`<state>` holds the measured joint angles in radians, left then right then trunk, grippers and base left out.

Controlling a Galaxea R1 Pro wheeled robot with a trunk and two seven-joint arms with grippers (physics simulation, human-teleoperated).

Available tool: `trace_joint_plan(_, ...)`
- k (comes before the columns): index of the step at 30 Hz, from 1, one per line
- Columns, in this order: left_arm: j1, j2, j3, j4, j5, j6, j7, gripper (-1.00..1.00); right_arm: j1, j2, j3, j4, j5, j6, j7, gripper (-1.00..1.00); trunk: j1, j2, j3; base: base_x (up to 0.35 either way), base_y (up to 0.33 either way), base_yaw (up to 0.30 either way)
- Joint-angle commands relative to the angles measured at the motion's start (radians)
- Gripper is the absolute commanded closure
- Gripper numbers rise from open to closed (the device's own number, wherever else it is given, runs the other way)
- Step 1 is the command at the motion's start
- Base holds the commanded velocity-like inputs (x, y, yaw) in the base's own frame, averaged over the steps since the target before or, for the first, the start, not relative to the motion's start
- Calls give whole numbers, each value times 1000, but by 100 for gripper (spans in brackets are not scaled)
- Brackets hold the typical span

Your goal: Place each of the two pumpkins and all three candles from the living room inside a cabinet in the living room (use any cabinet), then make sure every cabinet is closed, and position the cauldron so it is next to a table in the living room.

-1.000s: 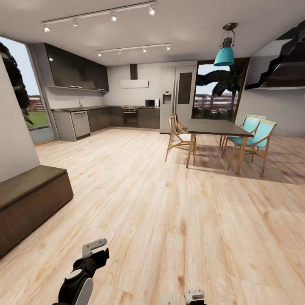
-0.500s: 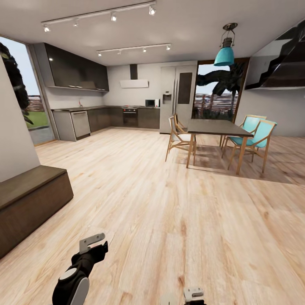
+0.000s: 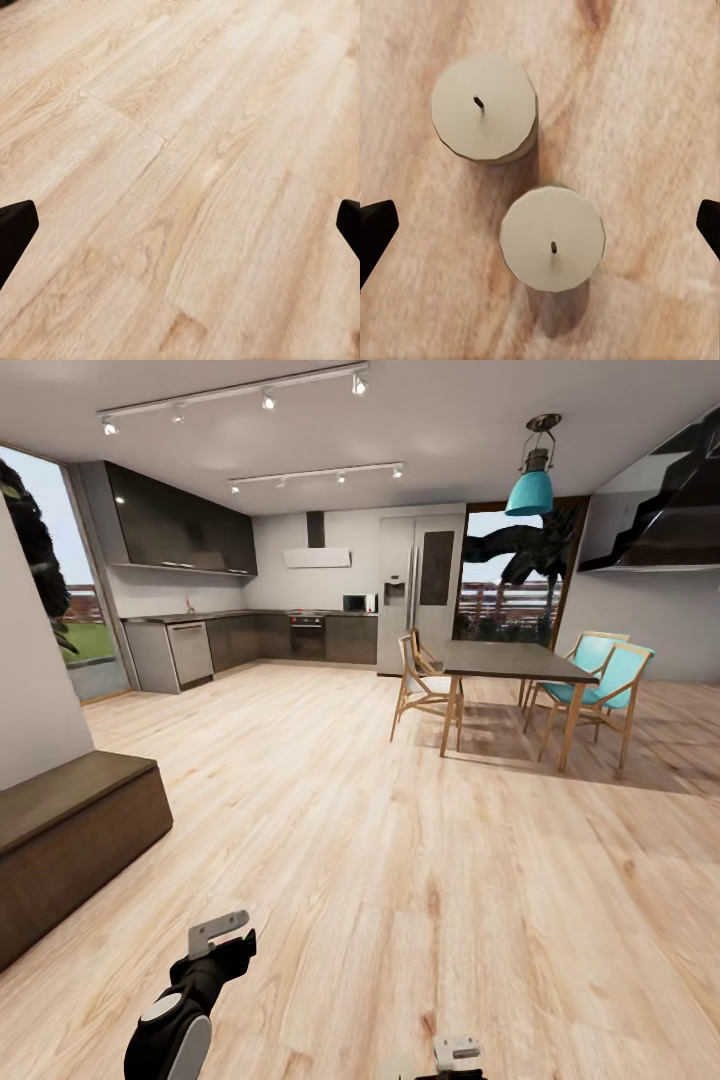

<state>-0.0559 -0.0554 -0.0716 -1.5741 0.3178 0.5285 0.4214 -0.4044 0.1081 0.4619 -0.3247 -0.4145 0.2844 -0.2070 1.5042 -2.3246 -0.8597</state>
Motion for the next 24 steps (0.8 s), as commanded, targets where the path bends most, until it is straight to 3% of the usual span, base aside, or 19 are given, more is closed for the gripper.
trace_joint_plan(1,-1,0,-2,-1,10,2,10,-100,-1,-1,8,-2,-9,4,-8,-100,0,0,-1,155,38,0)
trace_joint_plan(24,-1,-1,-3,0,10,4,10,-100,-1,0,11,6,-9,-39,5,-100,0,0,-1,48,5,0)
